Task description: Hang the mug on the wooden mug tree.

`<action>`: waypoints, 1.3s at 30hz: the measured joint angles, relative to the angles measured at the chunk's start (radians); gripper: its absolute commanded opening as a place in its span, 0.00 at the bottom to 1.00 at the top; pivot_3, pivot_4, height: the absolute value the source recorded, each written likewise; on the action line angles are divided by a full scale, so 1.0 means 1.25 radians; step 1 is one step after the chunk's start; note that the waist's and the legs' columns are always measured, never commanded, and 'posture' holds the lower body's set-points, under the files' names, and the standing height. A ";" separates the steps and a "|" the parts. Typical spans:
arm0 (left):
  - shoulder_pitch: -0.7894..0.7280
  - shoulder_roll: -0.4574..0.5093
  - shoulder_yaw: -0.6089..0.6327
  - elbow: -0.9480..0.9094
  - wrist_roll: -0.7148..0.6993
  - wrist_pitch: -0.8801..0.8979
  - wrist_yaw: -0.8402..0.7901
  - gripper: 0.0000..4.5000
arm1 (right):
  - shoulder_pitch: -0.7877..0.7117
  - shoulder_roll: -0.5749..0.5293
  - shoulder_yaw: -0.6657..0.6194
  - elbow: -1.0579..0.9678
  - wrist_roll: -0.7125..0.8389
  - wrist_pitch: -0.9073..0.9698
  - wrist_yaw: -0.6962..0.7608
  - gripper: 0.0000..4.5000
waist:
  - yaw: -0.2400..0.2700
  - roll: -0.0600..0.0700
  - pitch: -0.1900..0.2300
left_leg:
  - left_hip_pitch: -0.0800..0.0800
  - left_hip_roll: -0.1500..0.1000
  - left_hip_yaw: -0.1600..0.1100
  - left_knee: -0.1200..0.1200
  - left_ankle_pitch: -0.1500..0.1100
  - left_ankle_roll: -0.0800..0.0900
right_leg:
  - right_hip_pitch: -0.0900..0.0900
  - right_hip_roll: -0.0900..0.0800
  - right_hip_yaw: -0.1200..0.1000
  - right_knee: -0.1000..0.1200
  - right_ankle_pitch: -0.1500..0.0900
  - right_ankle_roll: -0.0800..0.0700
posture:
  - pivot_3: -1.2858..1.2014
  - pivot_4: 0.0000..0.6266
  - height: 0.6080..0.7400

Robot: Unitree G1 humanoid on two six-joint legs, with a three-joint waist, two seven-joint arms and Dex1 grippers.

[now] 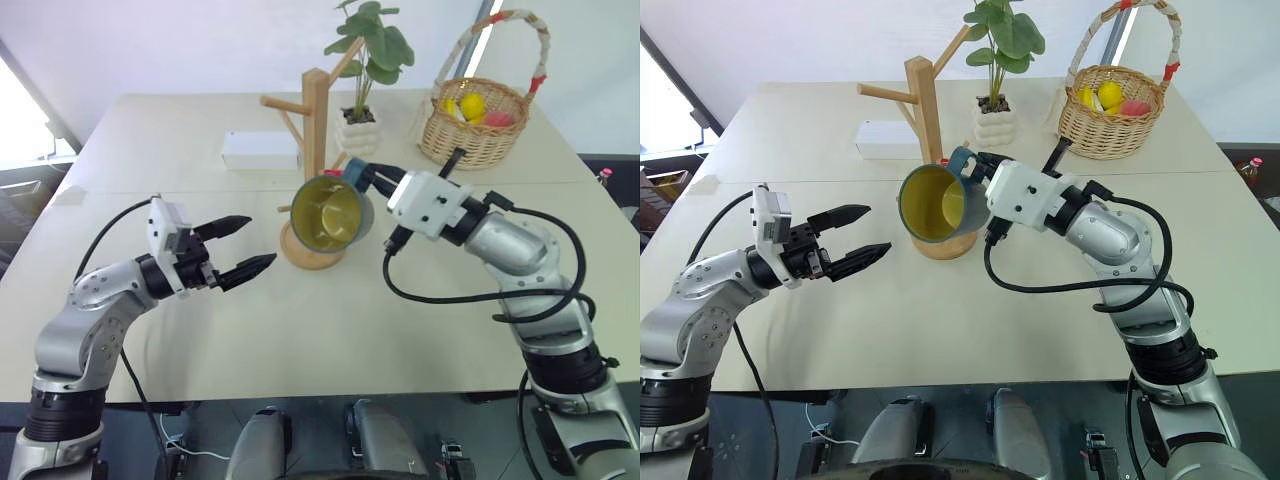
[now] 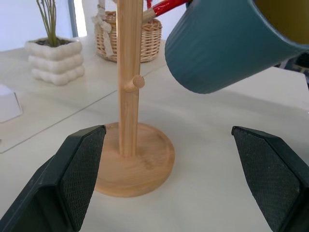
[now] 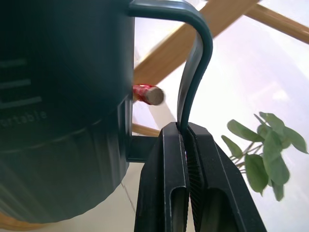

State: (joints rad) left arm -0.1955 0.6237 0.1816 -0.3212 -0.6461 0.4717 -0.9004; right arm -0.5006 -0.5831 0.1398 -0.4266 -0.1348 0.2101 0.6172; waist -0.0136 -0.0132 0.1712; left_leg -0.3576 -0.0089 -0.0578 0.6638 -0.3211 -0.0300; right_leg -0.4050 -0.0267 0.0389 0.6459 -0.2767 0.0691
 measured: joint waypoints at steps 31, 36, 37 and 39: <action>-0.013 0.019 0.031 -0.021 -0.052 0.020 0.030 1.00 | -0.124 0.035 0.084 0.115 -0.039 0.097 0.035 0.69 | -0.001 0.000 0.000 | 0.000 0.000 0.000 0.000 0.000 0.000 | -0.001 0.000 0.000 0.000 0.000 0.000 | 0.52 0.24 1.00; -0.013 0.019 0.031 -0.021 -0.052 0.020 0.033 1.00 | -0.134 0.017 0.067 0.114 -0.036 0.087 0.037 0.79 | -0.001 0.000 0.000 | 0.000 0.000 0.000 0.000 0.000 0.000 | -0.001 0.000 0.000 0.000 0.000 0.000 | 0.52 0.24 1.00; -0.013 0.019 0.031 -0.021 -0.052 0.019 0.034 1.00 | -0.132 0.008 0.056 0.109 -0.029 0.088 0.042 0.79 | 0.001 0.000 0.000 | -0.001 0.000 0.000 0.000 0.000 0.000 | -0.001 0.000 0.000 0.000 0.000 0.000 | 0.52 0.24 1.00; -0.012 0.019 0.034 -0.021 -0.052 0.019 0.038 1.00 | -0.117 -0.012 0.011 0.081 0.007 0.089 0.062 0.79 | 0.003 0.000 0.000 | -0.001 0.000 0.000 0.000 0.000 0.000 | -0.001 0.000 0.000 0.000 0.000 0.000 | 0.52 0.24 1.00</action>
State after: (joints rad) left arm -0.2107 0.6478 0.2245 -0.3475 -0.7116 0.4959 -0.8533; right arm -0.6471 -0.5982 0.1539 -0.3256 -0.1255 0.3217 0.6949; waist -0.0103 -0.0132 0.1712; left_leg -0.3587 -0.0089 -0.0579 0.6633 -0.3212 -0.0301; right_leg -0.4060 -0.0273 0.0387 0.6453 -0.2766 0.0690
